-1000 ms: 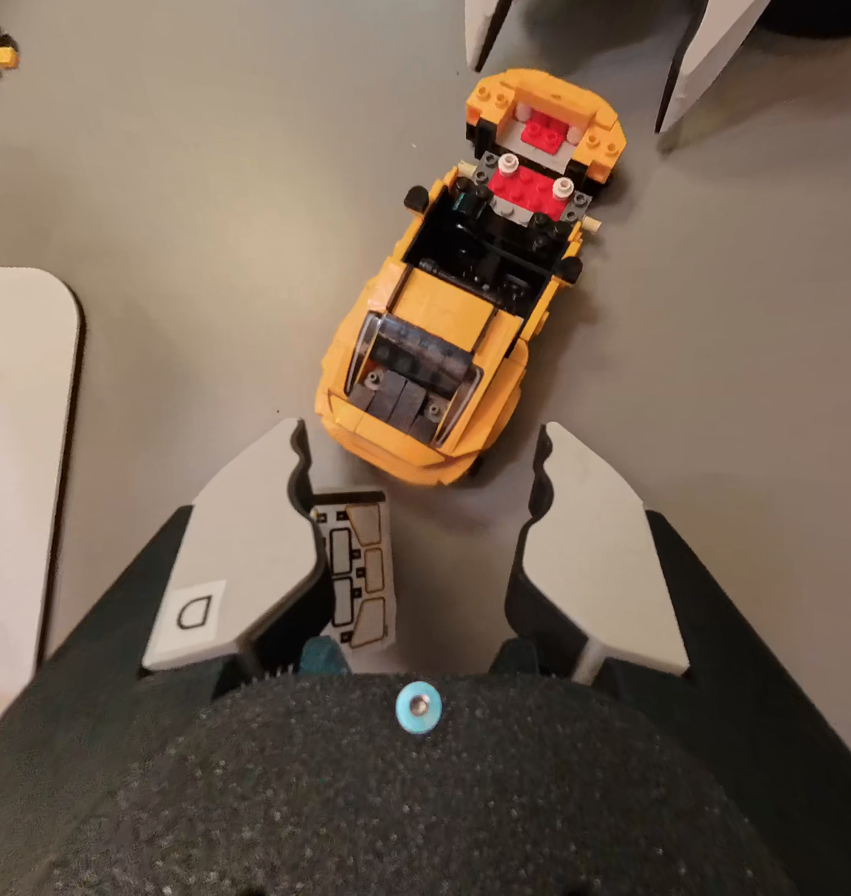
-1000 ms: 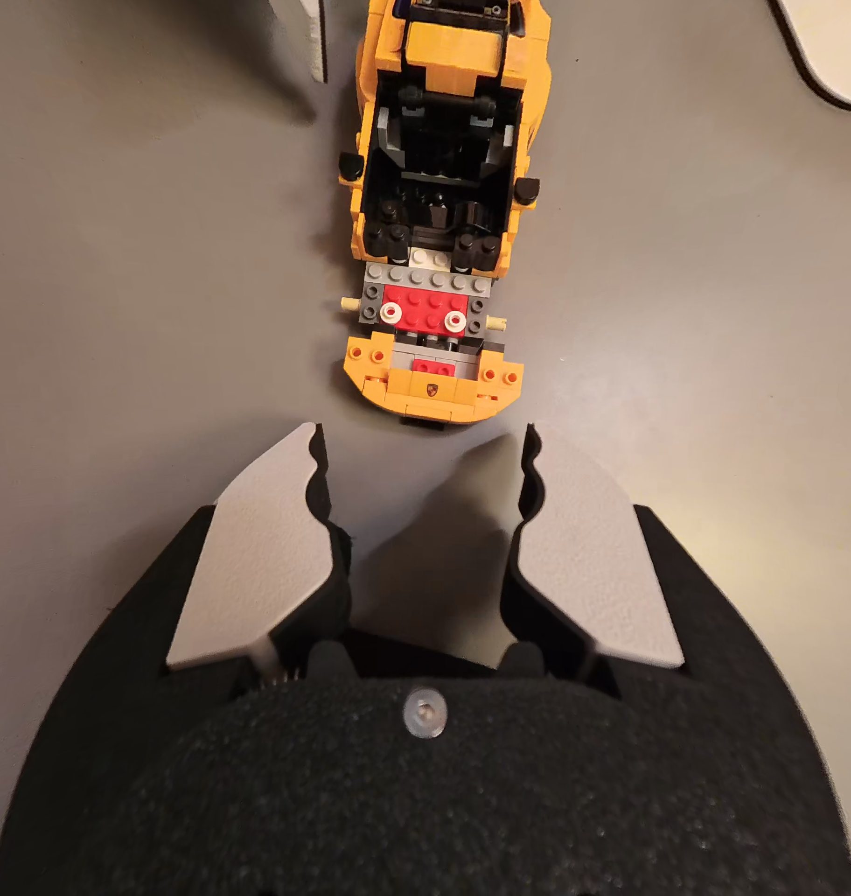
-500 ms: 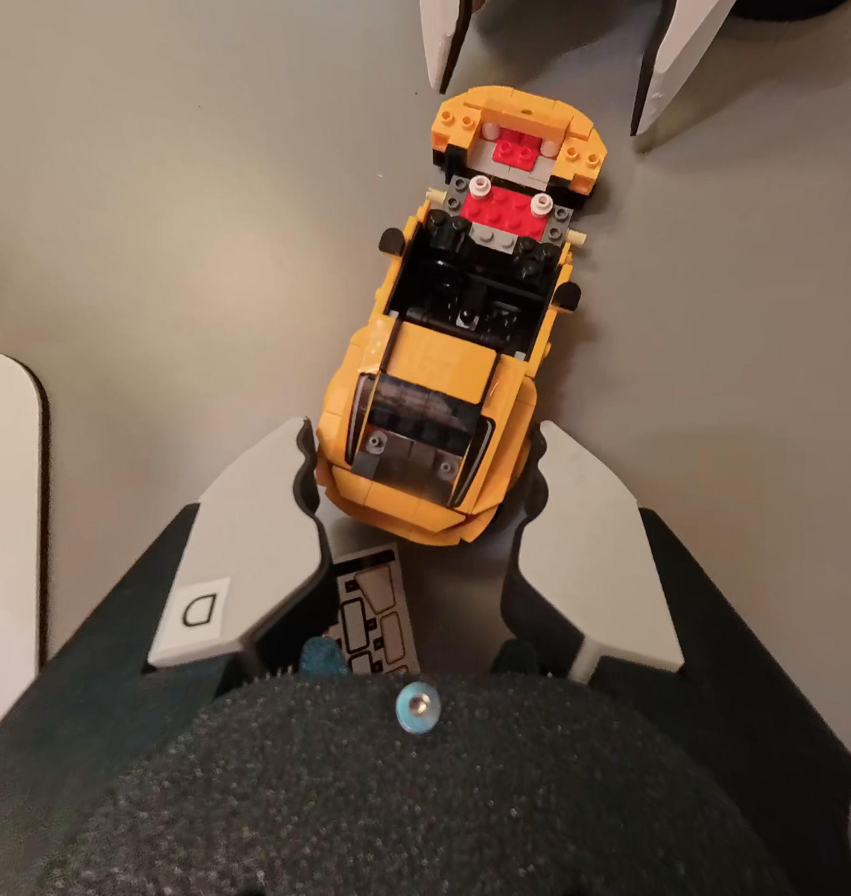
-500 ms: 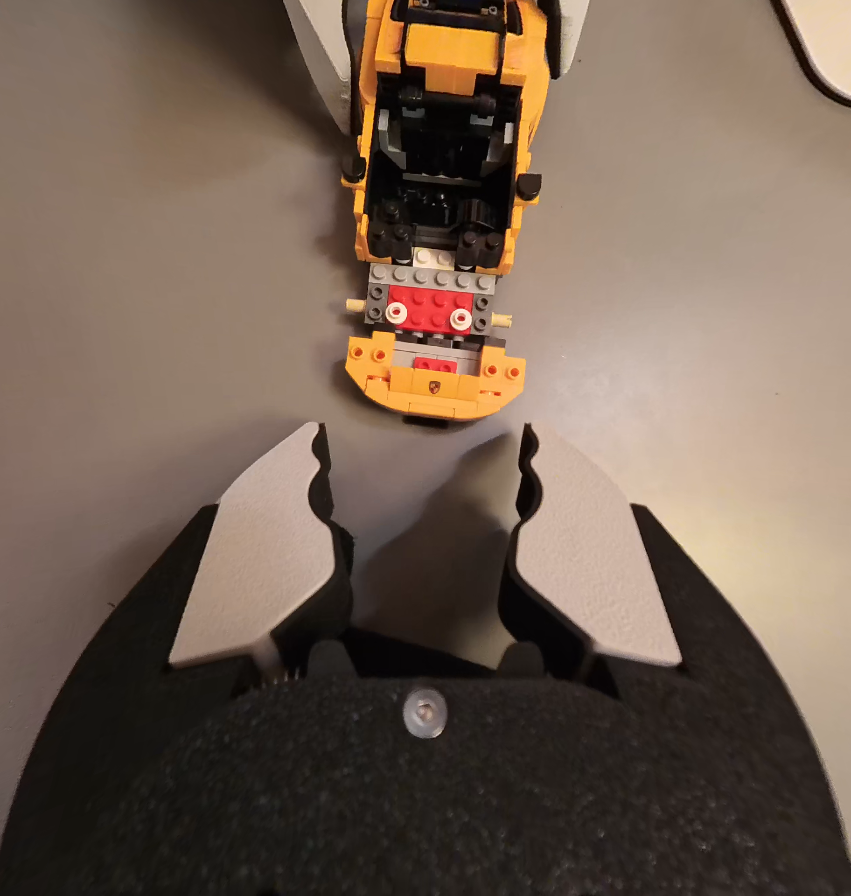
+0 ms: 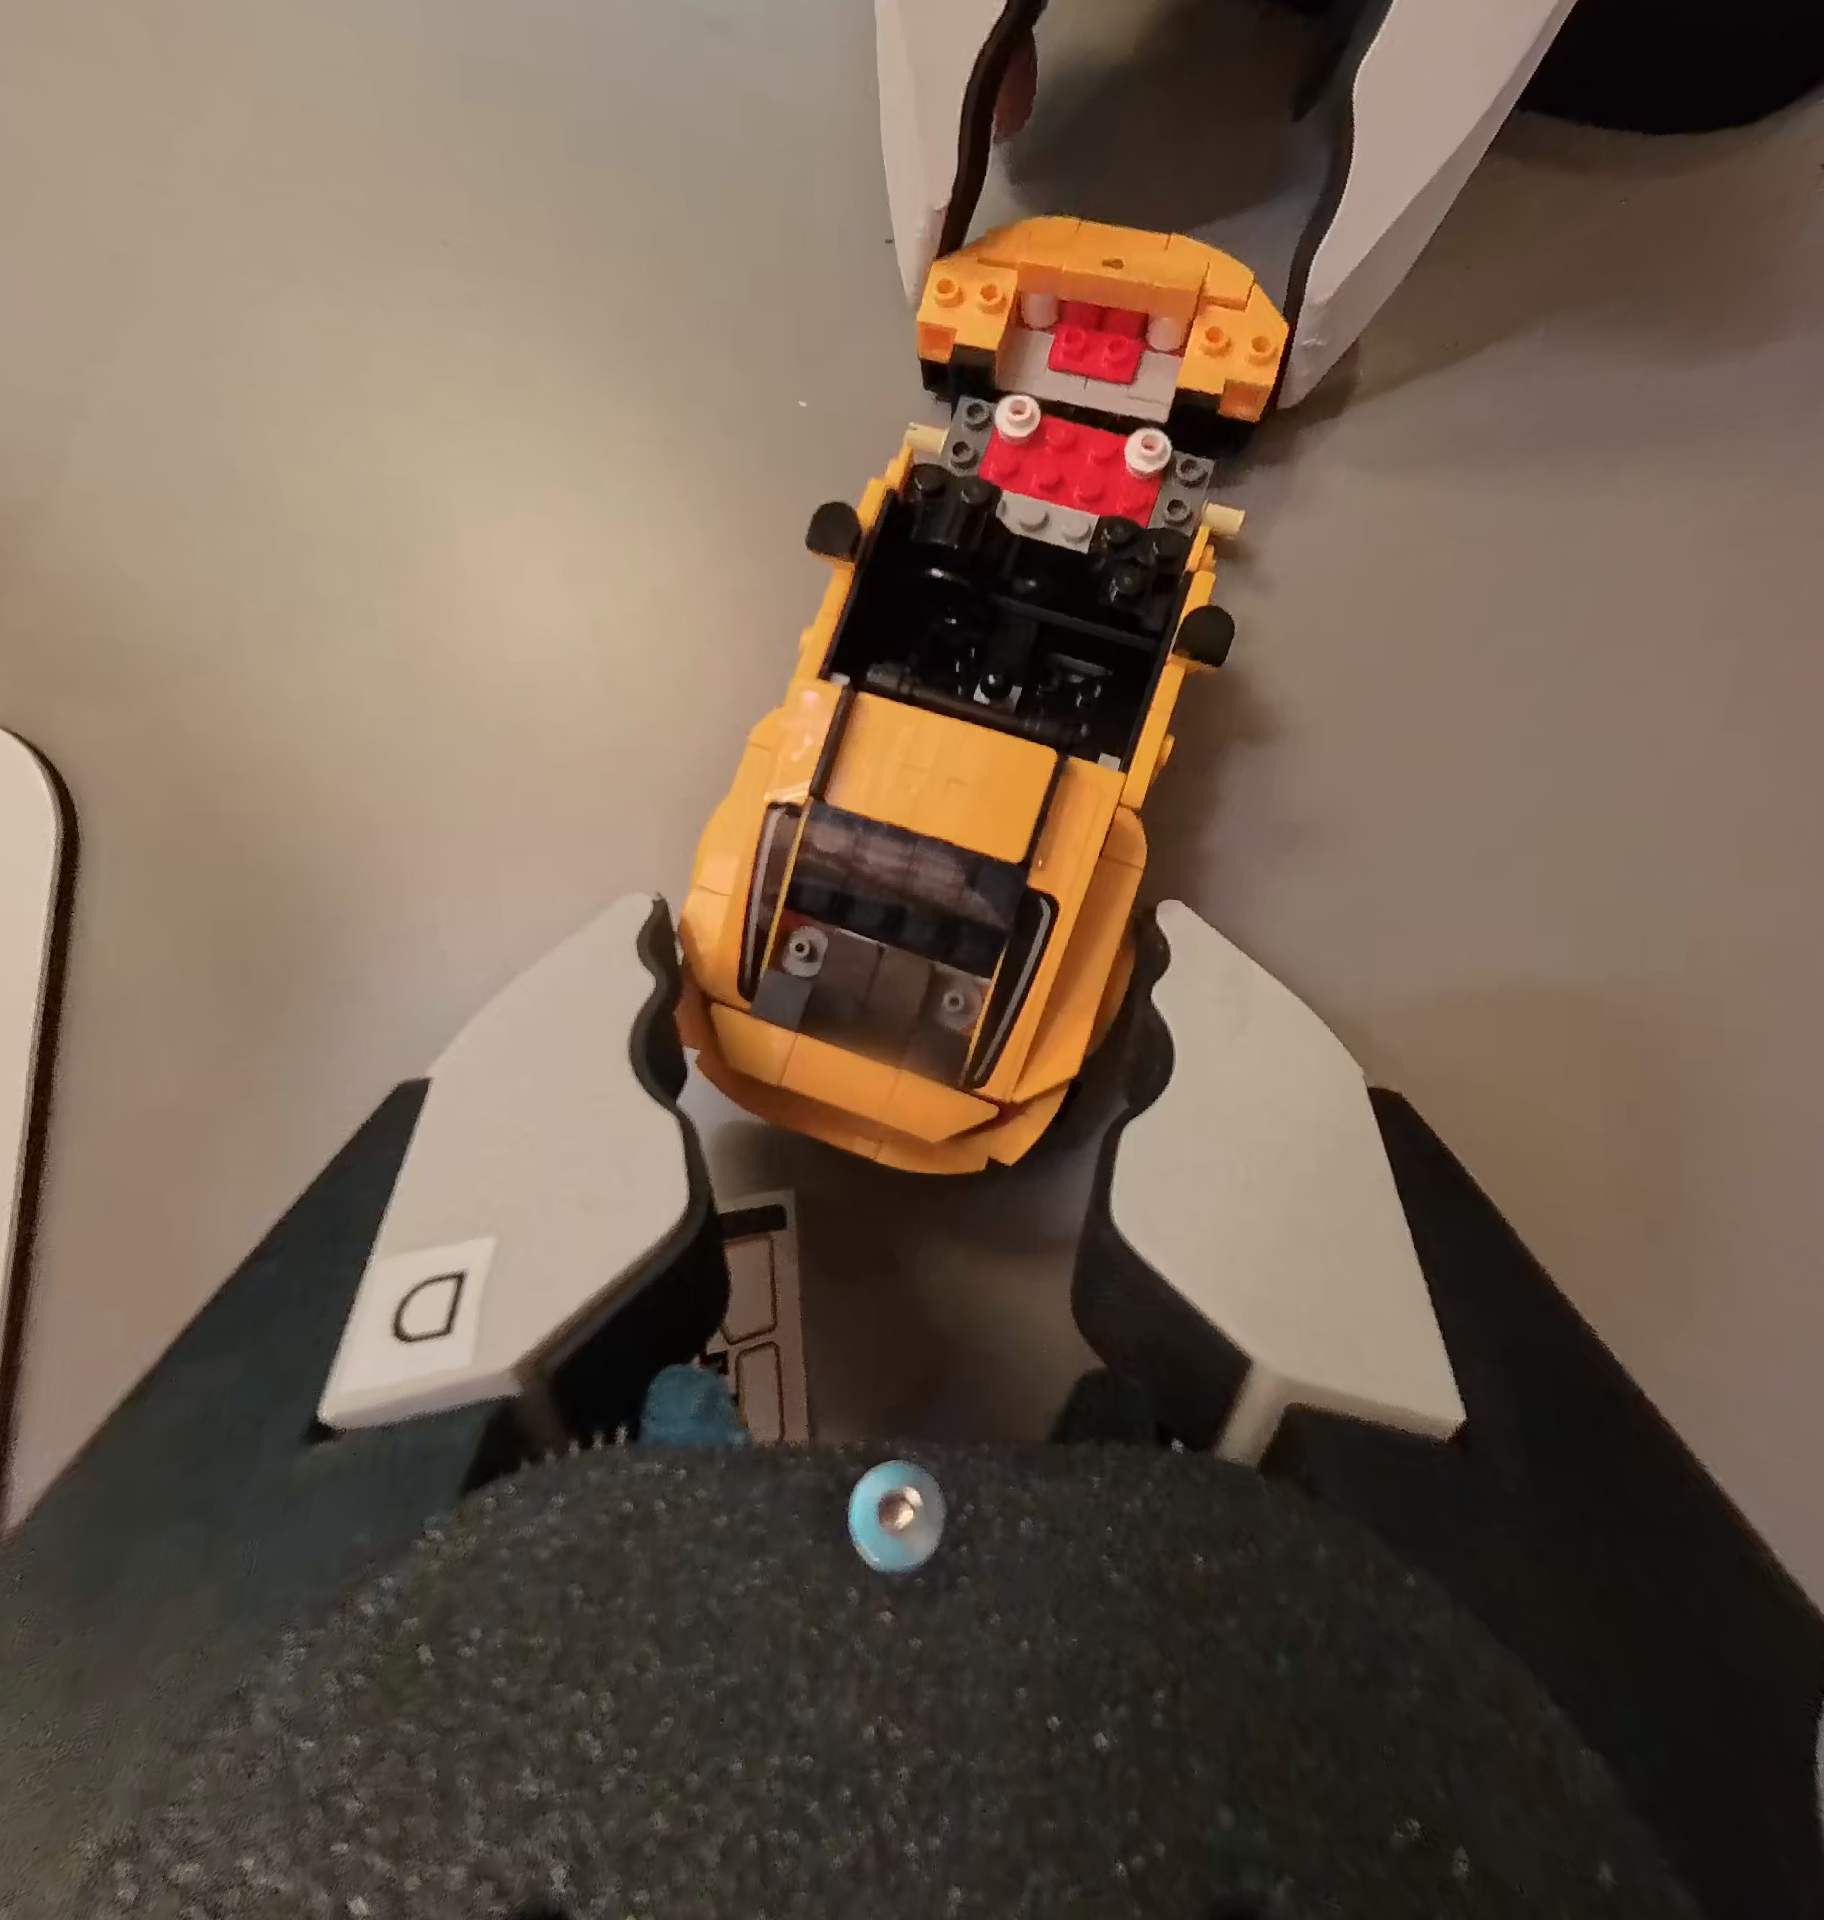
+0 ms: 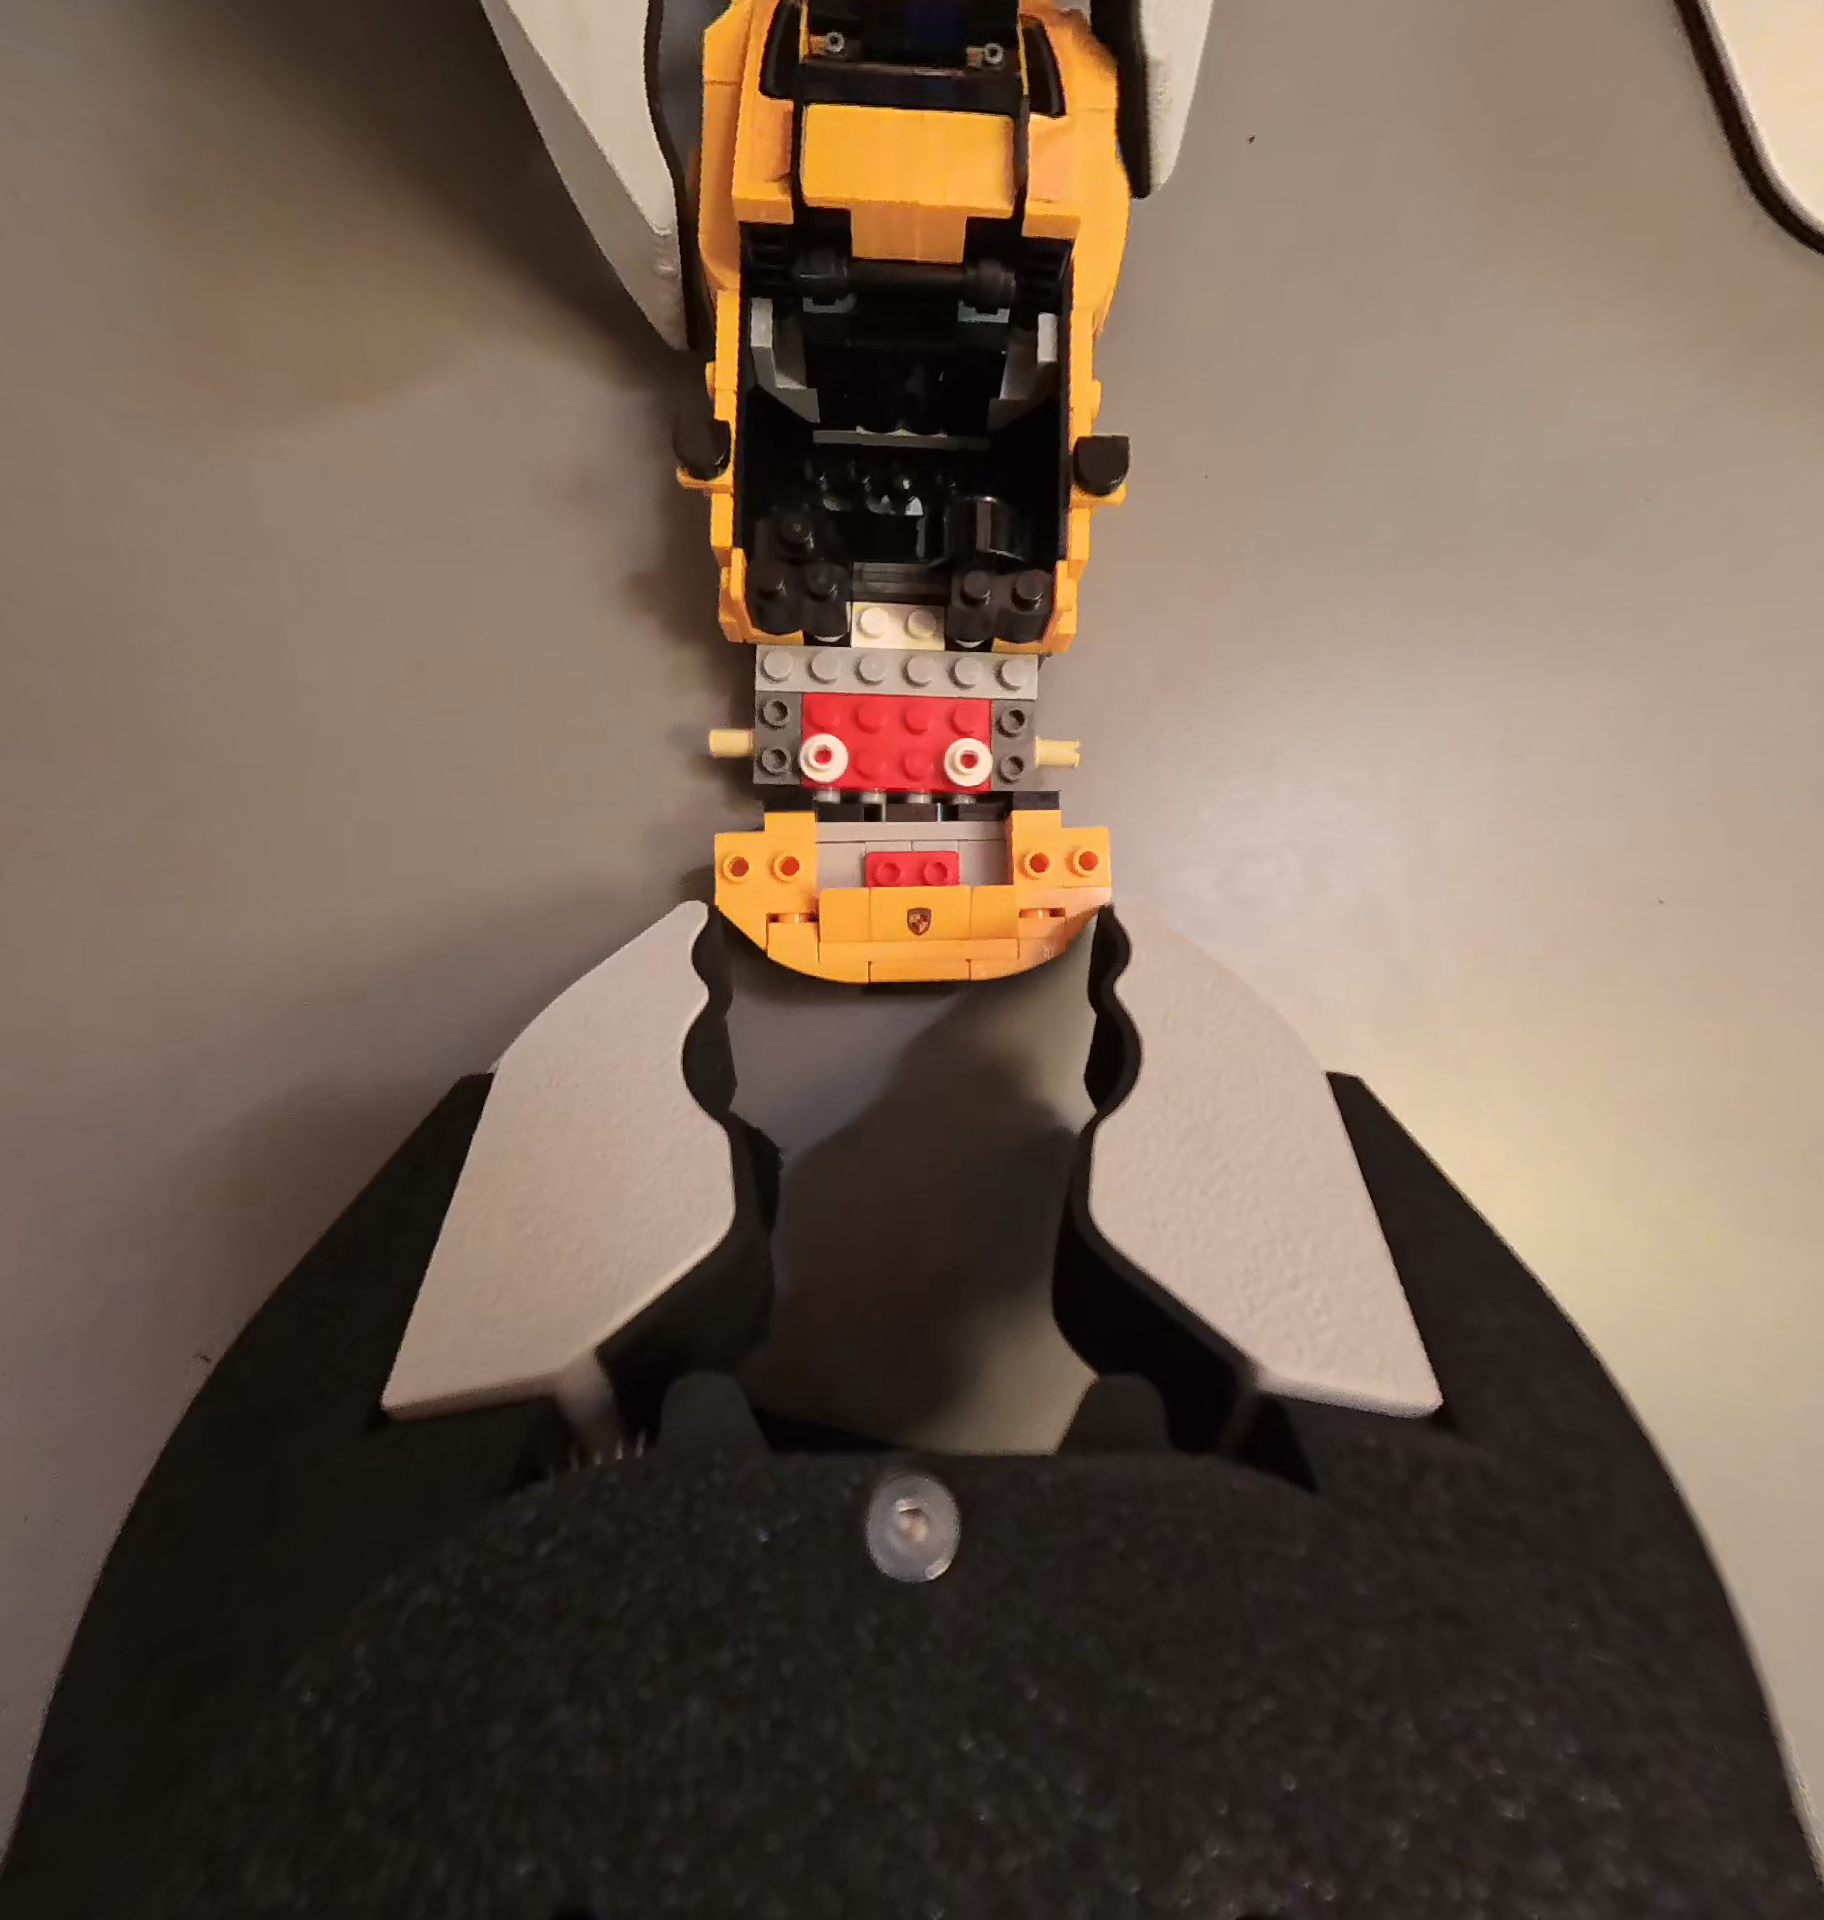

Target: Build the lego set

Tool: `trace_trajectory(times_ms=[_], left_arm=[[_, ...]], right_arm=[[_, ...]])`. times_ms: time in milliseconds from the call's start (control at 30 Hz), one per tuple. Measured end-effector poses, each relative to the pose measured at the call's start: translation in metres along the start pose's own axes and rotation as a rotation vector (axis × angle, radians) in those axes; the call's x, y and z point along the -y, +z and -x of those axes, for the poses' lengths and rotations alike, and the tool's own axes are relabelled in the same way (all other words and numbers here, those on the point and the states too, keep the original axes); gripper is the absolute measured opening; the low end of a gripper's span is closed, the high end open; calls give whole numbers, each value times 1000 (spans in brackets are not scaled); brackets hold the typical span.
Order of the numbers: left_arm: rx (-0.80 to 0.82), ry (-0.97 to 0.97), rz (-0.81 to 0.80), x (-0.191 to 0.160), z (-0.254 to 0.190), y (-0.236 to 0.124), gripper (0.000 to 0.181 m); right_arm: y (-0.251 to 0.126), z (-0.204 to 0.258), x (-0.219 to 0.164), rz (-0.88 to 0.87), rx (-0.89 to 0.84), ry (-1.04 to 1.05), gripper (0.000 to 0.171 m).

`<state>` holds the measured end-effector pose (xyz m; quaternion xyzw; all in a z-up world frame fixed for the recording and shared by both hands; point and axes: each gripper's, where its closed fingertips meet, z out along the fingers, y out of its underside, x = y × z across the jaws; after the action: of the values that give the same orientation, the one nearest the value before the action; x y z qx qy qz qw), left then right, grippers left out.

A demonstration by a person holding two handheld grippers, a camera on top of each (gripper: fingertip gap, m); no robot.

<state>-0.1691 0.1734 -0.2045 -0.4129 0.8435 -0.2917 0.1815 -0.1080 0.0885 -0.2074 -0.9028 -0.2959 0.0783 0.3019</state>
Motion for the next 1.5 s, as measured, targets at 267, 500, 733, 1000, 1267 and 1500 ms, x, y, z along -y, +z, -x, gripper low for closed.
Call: trace_trajectory(times_ms=[267,500,733,1000,1267,1500], left_arm=[[0,1,-23,0,-4,-1,82],[13,-13,-42,1,-6,0,82],[22,-12,-43,1,-6,0,82],[51,-19,-32,1,-5,2,84],[91,-30,-18,2,-4,4,85],[84,-29,-38,2,-4,4,85]], right_arm=[[0,-3,0,2,3,15,66],[0,-3,2,-27,1,6,66],[1,-3,-1,-34,4,0,66],[2,-2,0,-38,3,4,66],[3,-2,1,-34,-10,23,66],[2,-2,0,-26,14,19,66]])
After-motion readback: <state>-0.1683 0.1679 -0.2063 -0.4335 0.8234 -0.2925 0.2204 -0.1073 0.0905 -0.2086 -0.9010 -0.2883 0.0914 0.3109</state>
